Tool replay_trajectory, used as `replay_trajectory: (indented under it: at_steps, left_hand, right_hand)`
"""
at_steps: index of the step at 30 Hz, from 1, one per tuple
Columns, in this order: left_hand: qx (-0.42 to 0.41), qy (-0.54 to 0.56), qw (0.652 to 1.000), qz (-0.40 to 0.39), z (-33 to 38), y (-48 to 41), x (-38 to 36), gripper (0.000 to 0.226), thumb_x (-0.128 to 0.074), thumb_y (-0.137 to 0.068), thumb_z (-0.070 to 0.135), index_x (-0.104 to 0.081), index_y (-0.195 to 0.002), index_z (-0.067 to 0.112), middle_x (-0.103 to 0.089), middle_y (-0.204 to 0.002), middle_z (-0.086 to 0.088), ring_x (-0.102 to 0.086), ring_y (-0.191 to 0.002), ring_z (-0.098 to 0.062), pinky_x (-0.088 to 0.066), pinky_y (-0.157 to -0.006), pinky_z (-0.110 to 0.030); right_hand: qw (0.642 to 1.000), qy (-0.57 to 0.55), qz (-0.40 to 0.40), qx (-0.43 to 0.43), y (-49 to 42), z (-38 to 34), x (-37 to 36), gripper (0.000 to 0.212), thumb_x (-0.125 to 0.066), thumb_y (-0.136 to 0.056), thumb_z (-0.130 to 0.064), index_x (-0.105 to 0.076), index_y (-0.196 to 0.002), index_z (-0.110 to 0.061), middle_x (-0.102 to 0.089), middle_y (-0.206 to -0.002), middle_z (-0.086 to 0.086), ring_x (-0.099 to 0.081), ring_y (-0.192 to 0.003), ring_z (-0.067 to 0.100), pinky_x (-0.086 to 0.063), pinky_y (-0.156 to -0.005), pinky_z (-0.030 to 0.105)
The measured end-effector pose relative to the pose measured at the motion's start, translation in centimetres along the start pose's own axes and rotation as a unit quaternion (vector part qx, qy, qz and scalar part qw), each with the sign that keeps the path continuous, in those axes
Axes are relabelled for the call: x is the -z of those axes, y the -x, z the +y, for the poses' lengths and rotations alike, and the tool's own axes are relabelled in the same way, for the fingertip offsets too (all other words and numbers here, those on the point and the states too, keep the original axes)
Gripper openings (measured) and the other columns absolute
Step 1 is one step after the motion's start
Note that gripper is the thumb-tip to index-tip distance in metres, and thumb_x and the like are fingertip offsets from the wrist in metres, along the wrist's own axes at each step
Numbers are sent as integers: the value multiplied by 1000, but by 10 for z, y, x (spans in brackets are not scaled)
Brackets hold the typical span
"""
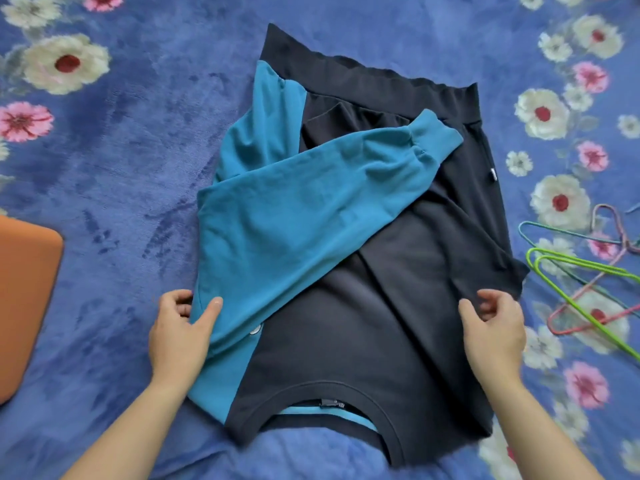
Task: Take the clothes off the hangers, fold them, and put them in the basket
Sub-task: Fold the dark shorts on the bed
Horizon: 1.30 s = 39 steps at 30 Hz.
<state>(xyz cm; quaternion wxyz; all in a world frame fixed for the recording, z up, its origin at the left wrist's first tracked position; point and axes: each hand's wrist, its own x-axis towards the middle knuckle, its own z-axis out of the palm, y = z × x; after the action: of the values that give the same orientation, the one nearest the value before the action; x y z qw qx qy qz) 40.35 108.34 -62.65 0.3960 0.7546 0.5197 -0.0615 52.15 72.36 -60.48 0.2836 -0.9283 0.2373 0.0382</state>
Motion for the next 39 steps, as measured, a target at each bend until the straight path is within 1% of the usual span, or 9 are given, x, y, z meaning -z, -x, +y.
replay_trajectory:
  at_steps: [5,9,14,18,23,31,35,37,39]
  left_hand:
    - [-3,-62,996,-64,-9,16,13,37,-70,-83,48,-63,-88,13,-67,-85,0,-61,-88,-28,-46,-77,-42]
    - [33,-4,992,-125,-15,20,20,35,-70,-84,46,-67,-84,12,-69,-84,-3,-64,-83,-25,-51,-74,-40]
    - [14,91,989,-118,-16,42,25,18,-67,-91,31,-67,-95,13,-69,-88,1,-65,-79,-20,-50,-66,-32]
    - [37,54,991,-117,-50,74,40,18,-67,-91,31,-69,-92,13,-71,-86,0,-66,-79,-20,-49,-65,-32]
    - [167,20,976,-139,-93,116,47,25,-67,-90,35,-69,-90,11,-71,-88,-7,-66,-80,-27,-54,-70,-38]
    - [201,297,932,-45,-42,102,48,38,-55,-86,6,-59,-122,16,-68,-107,-12,-64,-78,-21,-51,-66,-34]
    - [159,385,901,-119,16,82,53,30,-43,-93,9,-71,-85,16,-73,-77,-2,-69,-67,-13,-56,-54,-22]
    - [118,389,897,-175,37,70,56,32,-34,-91,13,-66,-94,10,-75,-83,-5,-72,-78,-16,-58,-69,-26]
    - [85,329,916,-212,54,55,55,31,-34,-89,6,-63,-100,10,-74,-93,-9,-71,-91,-17,-53,-84,-31]
  right_hand:
    - [955,-29,51,-292,70,79,14,65,-77,-75,-48,-50,-114,-4,-50,-120,23,-47,-116,38,-34,-99,47]
    - [890,-214,-35,-401,90,100,7,62,-78,-59,-63,-49,-87,-17,-50,-90,1,-46,-67,15,-40,-62,30]
    - [871,-318,-71,-367,79,96,26,35,-76,-80,-16,-62,-113,-15,-68,-99,2,-65,-84,19,-55,-74,34]
    - [869,-297,-143,-370,90,115,51,31,-75,-79,-9,-64,-108,-11,-71,-106,10,-68,-95,31,-55,-81,43]
    - [880,-166,-169,-411,111,129,73,15,-72,-75,-6,-61,-86,-8,-65,-95,13,-58,-78,26,-47,-60,33]
    - [857,-373,-150,-322,71,87,93,43,-50,-86,0,-59,-114,-32,-65,-79,6,-54,-59,18,-43,-51,25]
    - [805,-464,-222,-297,31,39,103,20,-59,-72,-11,-77,-79,-9,-71,-82,9,-69,-66,16,-56,-54,21]
    - [784,-499,-248,-273,12,22,103,34,-59,-47,-13,-77,-74,-2,-74,-82,15,-73,-75,23,-60,-63,27]
    - [824,-441,-267,-234,-6,9,94,36,-52,-59,3,-70,-90,5,-75,-82,11,-74,-79,21,-60,-68,26]
